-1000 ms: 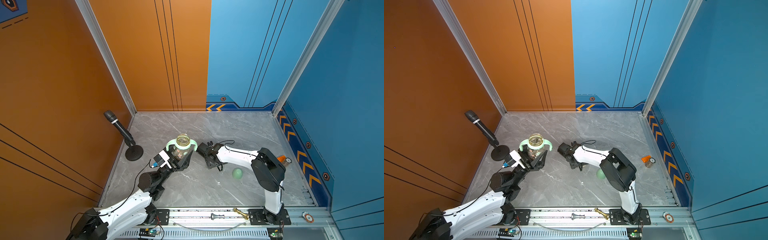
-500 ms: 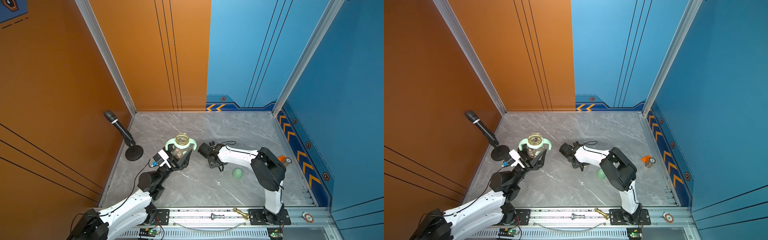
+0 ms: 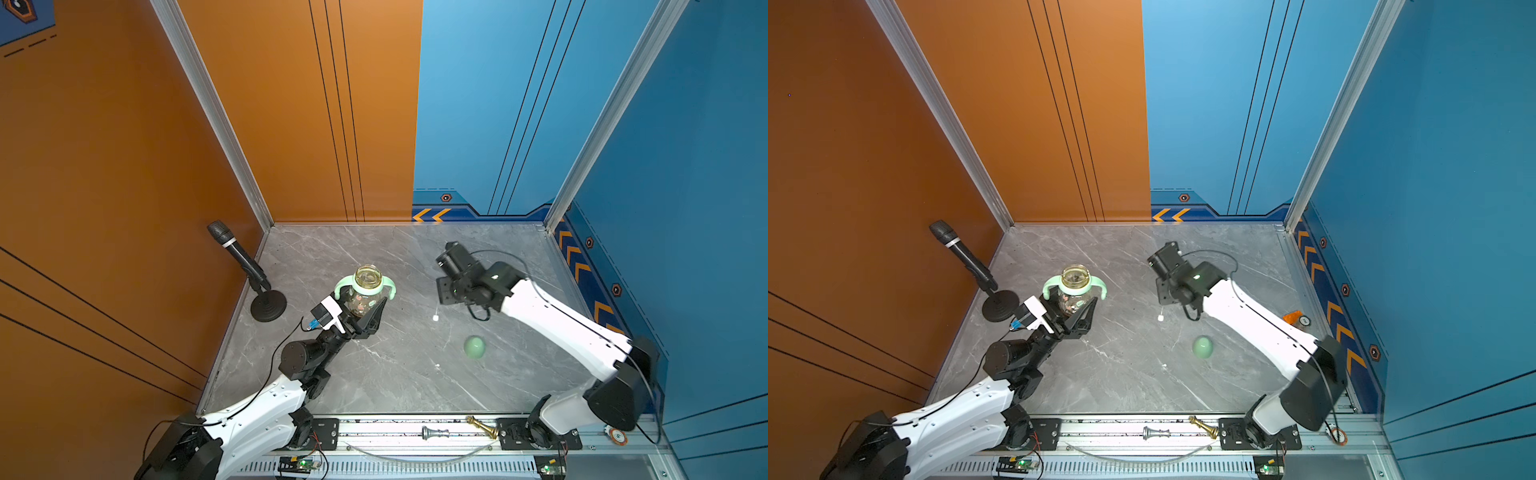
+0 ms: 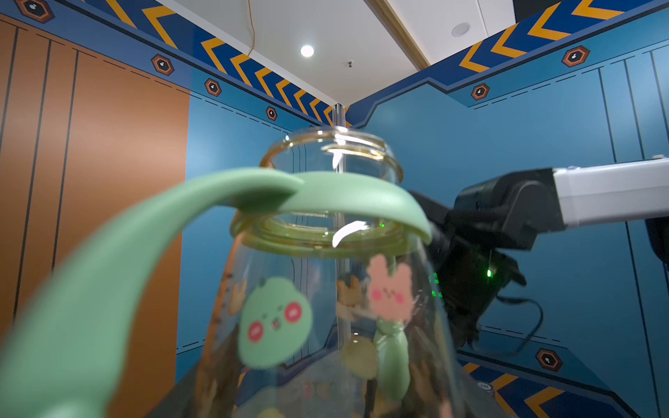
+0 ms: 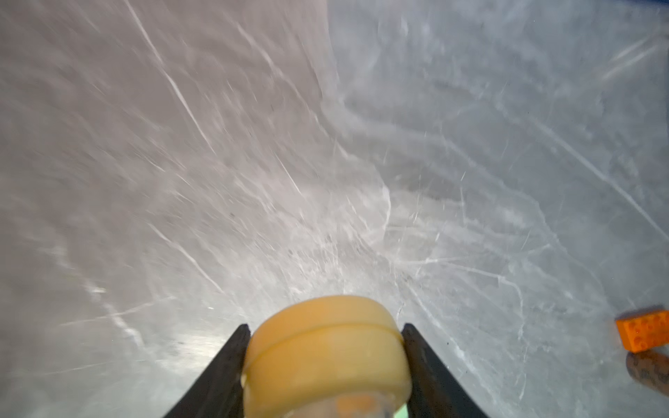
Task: Assemble the baby bottles
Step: Pick up the nipple from the center of the board, then close the nipple on the baby bottle.
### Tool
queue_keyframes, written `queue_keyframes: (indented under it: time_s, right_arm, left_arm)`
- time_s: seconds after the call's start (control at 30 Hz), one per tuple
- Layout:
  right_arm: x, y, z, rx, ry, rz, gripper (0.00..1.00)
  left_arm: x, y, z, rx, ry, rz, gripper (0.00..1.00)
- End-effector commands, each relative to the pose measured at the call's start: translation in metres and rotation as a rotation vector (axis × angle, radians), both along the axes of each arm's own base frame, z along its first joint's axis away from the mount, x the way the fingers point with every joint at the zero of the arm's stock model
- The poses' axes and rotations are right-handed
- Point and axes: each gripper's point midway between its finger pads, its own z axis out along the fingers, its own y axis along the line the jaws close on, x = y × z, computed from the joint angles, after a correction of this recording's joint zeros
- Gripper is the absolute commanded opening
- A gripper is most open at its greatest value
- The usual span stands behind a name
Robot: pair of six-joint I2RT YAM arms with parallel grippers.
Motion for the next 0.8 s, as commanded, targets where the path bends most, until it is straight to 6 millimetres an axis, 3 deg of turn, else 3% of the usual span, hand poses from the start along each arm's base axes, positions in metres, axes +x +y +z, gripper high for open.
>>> queue_keyframes:
  time_s: [0.0,0.2,0.4,0.53,0.77]
  right_arm:
    - [-0.029,-0.007,0.067,0.096,-0.003,0.183,0.49]
    - [-0.047,0.0,0.158,0.244,-0.113,0.321,0.49]
    - [-0.067,0.023,0.226,0.415,-0.203,0.488,0.49]
    - [-0.077,0.035,0.248,0.496,-0.223,0.565,0.49]
    - [-0.081,0.048,0.261,0.579,-0.222,0.619,0.49]
  left_arm:
    - [-0.002,-0.003,0.021,-0.021,-0.057,0.0,0.2]
    - [0.005,-0.018,0.024,0.015,-0.078,0.018,0.2]
    - [0.007,-0.023,0.027,0.024,-0.087,0.022,0.2]
    - [0.008,-0.026,0.025,0.03,-0.082,0.015,0.2]
    - [0.007,-0.036,0.012,0.066,-0.065,-0.042,0.21]
